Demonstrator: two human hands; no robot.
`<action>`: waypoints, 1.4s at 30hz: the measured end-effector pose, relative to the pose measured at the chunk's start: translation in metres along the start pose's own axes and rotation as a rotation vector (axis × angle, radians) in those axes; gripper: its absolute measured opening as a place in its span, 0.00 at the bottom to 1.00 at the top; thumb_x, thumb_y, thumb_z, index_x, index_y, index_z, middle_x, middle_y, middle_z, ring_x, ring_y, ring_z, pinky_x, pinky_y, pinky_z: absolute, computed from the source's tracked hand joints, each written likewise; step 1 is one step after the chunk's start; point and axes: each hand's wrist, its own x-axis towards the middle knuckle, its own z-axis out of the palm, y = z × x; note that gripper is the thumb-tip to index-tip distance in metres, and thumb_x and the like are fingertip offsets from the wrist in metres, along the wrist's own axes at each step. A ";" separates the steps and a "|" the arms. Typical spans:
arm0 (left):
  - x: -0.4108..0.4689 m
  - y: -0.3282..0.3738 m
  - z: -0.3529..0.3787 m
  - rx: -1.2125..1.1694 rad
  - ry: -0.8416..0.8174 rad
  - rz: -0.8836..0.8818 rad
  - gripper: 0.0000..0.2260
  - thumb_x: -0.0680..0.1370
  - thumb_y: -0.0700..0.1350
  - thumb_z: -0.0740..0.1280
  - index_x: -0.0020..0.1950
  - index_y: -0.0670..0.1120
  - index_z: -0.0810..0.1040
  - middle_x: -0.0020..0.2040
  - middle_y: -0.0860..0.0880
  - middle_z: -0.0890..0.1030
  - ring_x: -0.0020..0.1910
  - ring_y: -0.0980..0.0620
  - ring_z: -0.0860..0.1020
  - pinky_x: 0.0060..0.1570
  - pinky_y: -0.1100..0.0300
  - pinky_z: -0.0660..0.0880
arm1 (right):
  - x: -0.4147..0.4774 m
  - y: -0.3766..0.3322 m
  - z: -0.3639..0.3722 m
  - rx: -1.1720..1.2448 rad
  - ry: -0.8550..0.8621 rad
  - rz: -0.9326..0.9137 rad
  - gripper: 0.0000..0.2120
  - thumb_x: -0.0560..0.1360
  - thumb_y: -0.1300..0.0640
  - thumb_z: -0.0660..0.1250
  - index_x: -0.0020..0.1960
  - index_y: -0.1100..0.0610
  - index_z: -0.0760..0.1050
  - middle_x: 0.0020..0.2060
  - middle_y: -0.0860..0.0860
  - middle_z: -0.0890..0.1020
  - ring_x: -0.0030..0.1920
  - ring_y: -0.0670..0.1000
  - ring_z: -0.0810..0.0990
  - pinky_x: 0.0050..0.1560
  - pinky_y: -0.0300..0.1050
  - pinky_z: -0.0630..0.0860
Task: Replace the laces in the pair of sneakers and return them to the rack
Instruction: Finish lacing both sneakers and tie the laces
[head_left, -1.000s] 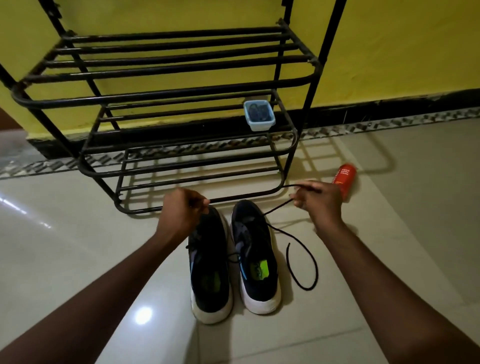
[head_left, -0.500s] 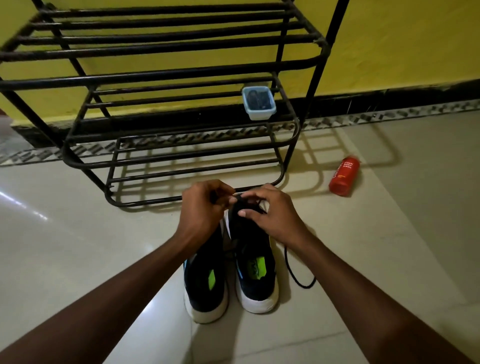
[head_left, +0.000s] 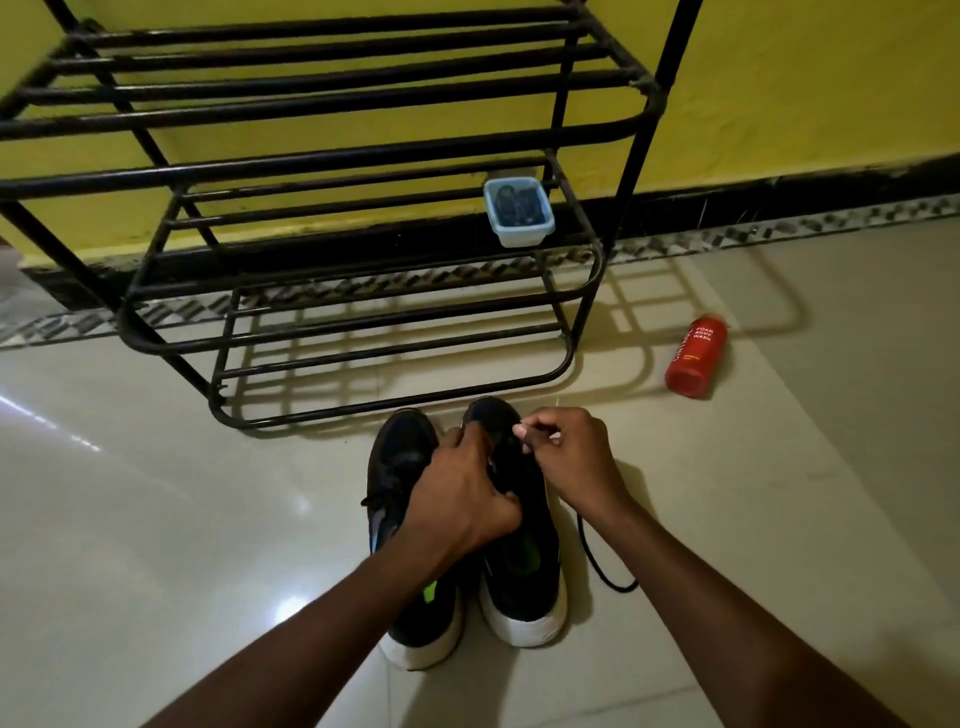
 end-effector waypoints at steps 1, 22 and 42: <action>0.000 0.000 0.002 -0.011 0.004 -0.021 0.30 0.61 0.61 0.63 0.59 0.48 0.70 0.52 0.49 0.73 0.50 0.46 0.76 0.51 0.50 0.79 | -0.001 0.000 0.001 -0.004 -0.001 0.006 0.04 0.75 0.55 0.73 0.42 0.53 0.85 0.35 0.44 0.85 0.38 0.41 0.82 0.43 0.40 0.77; 0.009 -0.007 0.013 -0.092 0.259 -0.149 0.03 0.71 0.41 0.71 0.40 0.43 0.85 0.33 0.47 0.83 0.30 0.53 0.80 0.35 0.54 0.80 | -0.005 -0.007 0.027 -0.186 -0.105 0.102 0.08 0.72 0.64 0.70 0.39 0.53 0.82 0.46 0.44 0.68 0.54 0.47 0.71 0.57 0.45 0.71; 0.005 -0.004 0.010 -0.171 0.272 -0.160 0.08 0.72 0.37 0.70 0.44 0.45 0.88 0.39 0.46 0.86 0.38 0.50 0.84 0.40 0.56 0.81 | -0.006 -0.008 0.050 -0.117 0.043 0.341 0.08 0.71 0.59 0.71 0.34 0.52 0.81 0.57 0.48 0.71 0.59 0.54 0.72 0.56 0.51 0.69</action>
